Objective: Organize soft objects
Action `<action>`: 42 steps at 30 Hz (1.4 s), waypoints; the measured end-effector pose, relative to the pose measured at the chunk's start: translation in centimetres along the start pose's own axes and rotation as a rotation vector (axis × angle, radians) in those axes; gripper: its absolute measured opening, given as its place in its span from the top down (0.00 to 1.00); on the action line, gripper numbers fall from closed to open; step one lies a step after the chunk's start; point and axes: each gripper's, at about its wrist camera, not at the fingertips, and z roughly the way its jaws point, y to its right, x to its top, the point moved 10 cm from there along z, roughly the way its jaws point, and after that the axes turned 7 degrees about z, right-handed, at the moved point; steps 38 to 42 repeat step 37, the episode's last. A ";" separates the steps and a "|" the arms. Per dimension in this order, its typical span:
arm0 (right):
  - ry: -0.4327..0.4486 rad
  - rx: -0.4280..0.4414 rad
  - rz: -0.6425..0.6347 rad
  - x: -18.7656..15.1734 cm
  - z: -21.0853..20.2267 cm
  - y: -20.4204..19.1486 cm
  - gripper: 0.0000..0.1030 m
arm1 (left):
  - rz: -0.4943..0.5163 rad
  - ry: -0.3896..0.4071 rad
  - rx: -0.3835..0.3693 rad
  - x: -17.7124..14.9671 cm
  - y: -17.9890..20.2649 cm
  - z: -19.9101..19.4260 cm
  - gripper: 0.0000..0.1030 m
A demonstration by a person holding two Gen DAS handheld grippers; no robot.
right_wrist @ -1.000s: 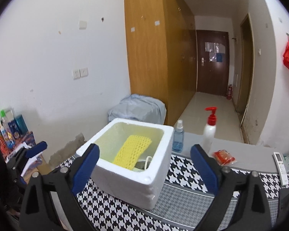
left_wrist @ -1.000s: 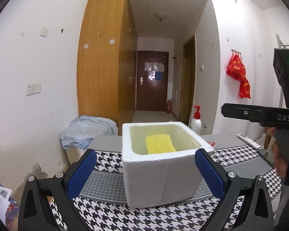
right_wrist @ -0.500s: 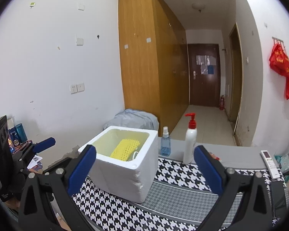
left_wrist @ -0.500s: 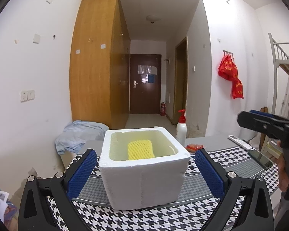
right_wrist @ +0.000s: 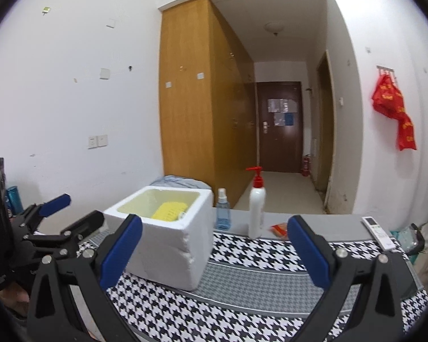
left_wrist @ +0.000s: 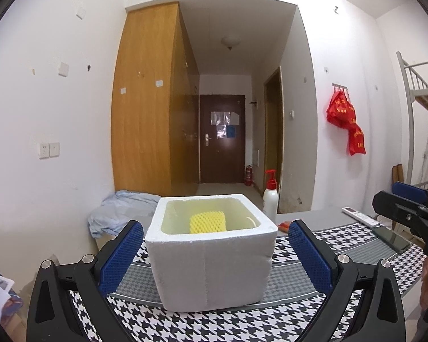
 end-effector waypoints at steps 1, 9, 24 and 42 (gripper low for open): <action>-0.001 -0.006 0.002 -0.3 -0.1 0.2 0.00 | 0.002 0.003 0.000 -0.1 0.1 -0.1 0.01; -0.017 -0.033 0.025 -2.7 -0.1 1.5 0.00 | 0.005 0.041 0.001 -0.5 0.0 -1.1 0.01; -0.035 -0.015 0.017 -4.2 -0.4 1.3 0.00 | 0.001 0.010 0.002 -1.8 -0.1 -1.2 0.01; -0.048 -0.008 0.011 -4.5 -0.3 1.0 0.00 | -0.003 -0.010 -0.009 -2.2 0.2 -1.1 0.01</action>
